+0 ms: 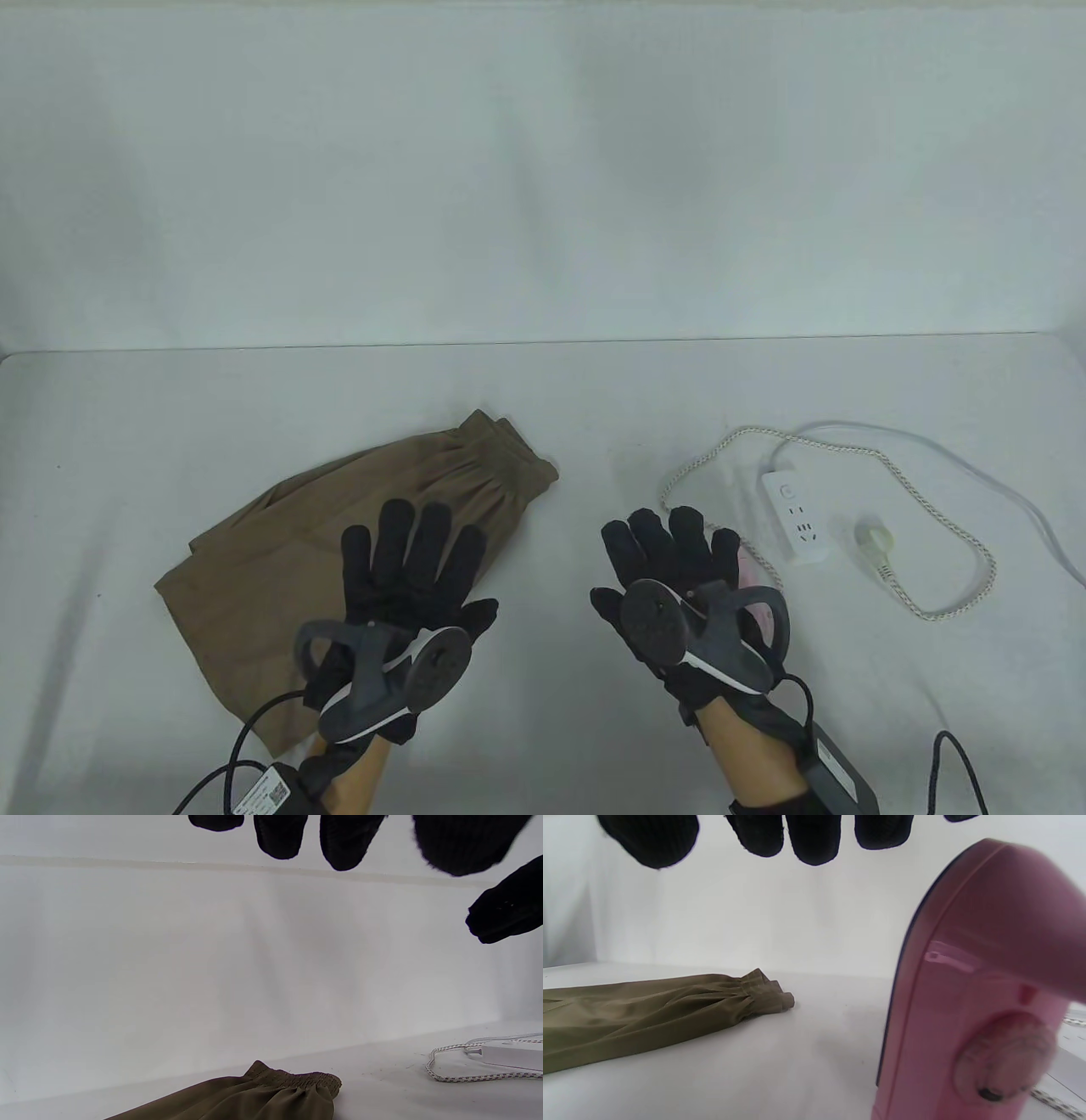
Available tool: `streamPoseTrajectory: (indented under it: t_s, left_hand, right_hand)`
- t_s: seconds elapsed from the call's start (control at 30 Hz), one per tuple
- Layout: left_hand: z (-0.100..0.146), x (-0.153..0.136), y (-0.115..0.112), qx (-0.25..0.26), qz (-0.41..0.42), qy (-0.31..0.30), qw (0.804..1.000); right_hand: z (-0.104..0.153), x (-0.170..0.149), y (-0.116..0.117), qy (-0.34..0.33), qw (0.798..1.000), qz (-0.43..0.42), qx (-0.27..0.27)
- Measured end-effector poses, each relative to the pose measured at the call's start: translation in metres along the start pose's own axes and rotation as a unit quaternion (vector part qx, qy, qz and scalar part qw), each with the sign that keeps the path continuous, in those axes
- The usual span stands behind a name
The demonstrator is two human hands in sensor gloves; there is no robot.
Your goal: Iron shorts with electric iron on table
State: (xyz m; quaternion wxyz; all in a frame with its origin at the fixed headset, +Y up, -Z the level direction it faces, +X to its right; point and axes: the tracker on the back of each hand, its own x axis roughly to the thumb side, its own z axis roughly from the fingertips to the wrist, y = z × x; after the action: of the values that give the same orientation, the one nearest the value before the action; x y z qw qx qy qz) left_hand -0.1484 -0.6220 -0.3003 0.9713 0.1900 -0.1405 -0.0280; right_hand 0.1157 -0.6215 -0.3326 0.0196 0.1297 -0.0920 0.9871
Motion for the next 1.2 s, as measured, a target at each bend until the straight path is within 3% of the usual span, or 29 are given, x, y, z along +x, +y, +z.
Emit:
streamPoseTrajectory:
  t_s: [0.37,0.7,0.9,1.2]
  left_hand:
    - [-0.002,-0.003,0.002,0.000,0.013,-0.001,1.000]
    - [-0.002,-0.006,0.001,-0.001,0.019,-0.001,1.000]
    - [-0.003,-0.010,0.001,-0.002,0.024,0.004,1.000]
    - [-0.008,-0.013,-0.005,-0.014,0.025,0.002,1.000]
  right_hand:
    - [-0.003,-0.054,-0.019,0.067,0.997,0.019,0.032]
    - [-0.021,-0.122,-0.031,0.178,0.981,-0.017,0.078]
    - [-0.029,-0.162,-0.020,0.240,0.965,-0.014,0.100]
    - [-0.036,-0.215,0.029,0.316,0.932,0.052,0.171]
